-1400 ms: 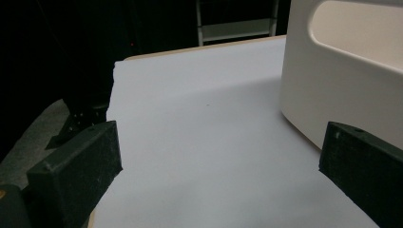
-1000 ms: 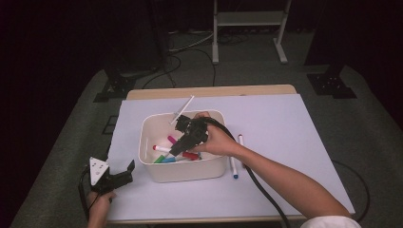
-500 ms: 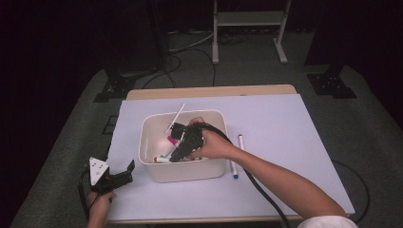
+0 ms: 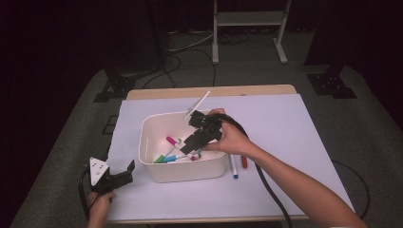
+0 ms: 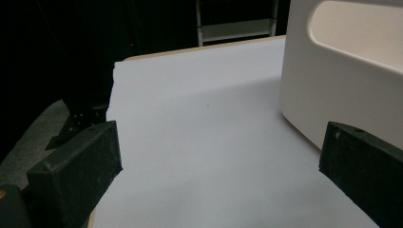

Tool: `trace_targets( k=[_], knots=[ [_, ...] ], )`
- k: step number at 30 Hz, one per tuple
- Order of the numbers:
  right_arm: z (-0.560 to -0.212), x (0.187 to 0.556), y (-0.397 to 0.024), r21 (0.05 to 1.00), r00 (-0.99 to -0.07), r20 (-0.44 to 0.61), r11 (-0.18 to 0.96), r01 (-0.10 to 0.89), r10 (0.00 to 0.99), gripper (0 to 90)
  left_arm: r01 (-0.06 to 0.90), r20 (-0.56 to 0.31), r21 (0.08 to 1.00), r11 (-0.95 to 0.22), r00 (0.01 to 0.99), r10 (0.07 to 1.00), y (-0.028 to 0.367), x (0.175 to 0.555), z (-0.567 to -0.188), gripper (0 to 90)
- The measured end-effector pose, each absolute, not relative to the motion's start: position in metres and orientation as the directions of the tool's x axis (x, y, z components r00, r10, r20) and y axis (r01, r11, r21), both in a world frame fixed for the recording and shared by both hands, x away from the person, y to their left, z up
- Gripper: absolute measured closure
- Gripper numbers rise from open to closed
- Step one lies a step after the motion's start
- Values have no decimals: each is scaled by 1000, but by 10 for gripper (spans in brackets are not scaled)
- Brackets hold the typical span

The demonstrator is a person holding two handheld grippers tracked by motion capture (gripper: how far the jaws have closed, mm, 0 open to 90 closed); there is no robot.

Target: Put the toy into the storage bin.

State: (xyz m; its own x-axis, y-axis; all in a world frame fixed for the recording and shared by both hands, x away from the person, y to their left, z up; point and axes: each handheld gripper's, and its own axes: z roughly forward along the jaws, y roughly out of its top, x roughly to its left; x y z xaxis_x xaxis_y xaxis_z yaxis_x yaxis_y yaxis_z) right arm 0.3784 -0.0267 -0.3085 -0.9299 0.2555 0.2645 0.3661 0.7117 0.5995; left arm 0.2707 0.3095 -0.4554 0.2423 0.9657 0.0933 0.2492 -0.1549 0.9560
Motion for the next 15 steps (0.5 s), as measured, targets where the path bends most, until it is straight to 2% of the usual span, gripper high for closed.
trace_targets(
  k=[7,15],
  knots=[
    [-294,375,-69,646,-916,237,651,398,325,522,250,94,956,-156,242,966,309,271,-455,0],
    [-287,373,-117,677,-883,228,585,446,410,504,249,96,956,-157,242,966,309,270,-455,0]
  ],
)
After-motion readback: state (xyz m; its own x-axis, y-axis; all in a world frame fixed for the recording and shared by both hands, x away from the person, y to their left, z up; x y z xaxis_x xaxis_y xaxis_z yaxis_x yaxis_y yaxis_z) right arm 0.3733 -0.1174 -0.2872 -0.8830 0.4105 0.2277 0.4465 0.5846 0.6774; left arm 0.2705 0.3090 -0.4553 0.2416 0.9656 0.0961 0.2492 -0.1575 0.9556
